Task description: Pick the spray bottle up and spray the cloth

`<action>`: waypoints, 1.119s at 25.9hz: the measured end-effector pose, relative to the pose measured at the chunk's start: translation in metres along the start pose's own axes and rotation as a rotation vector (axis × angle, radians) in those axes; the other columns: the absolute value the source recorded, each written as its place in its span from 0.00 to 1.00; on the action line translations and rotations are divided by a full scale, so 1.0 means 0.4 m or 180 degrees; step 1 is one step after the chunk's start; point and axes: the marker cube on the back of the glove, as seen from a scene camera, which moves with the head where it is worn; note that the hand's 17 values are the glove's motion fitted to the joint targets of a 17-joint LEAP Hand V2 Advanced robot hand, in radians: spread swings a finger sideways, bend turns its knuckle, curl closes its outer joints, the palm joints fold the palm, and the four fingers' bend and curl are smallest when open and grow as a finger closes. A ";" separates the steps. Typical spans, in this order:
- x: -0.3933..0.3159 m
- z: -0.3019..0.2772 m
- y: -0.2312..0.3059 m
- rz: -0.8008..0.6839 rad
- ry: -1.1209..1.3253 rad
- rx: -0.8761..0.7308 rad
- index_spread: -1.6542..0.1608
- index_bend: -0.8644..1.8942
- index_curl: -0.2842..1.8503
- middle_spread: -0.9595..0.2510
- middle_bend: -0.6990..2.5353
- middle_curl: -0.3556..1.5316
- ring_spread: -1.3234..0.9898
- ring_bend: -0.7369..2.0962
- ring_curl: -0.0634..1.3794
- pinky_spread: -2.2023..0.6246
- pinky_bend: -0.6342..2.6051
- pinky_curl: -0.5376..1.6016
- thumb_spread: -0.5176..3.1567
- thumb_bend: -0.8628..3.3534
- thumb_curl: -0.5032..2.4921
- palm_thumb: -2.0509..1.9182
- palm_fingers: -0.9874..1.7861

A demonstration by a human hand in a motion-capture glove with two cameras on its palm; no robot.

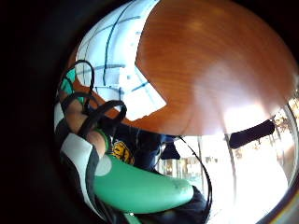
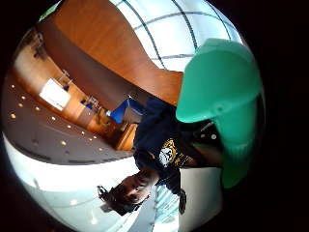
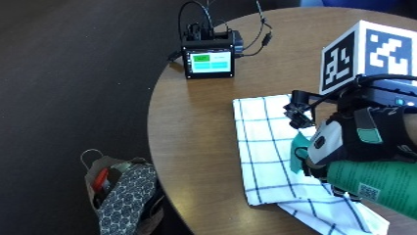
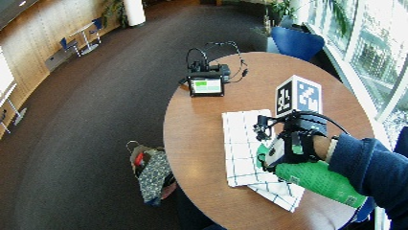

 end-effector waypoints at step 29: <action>-0.331 -0.072 0.112 -0.3547 -0.1067 0.2440 0.75 0.38 0.38 0.70 0.33 0.43 0.50 0.45 0.33 0.74 0.32 0.42 0.39 0.20 0.39 0.74 0.77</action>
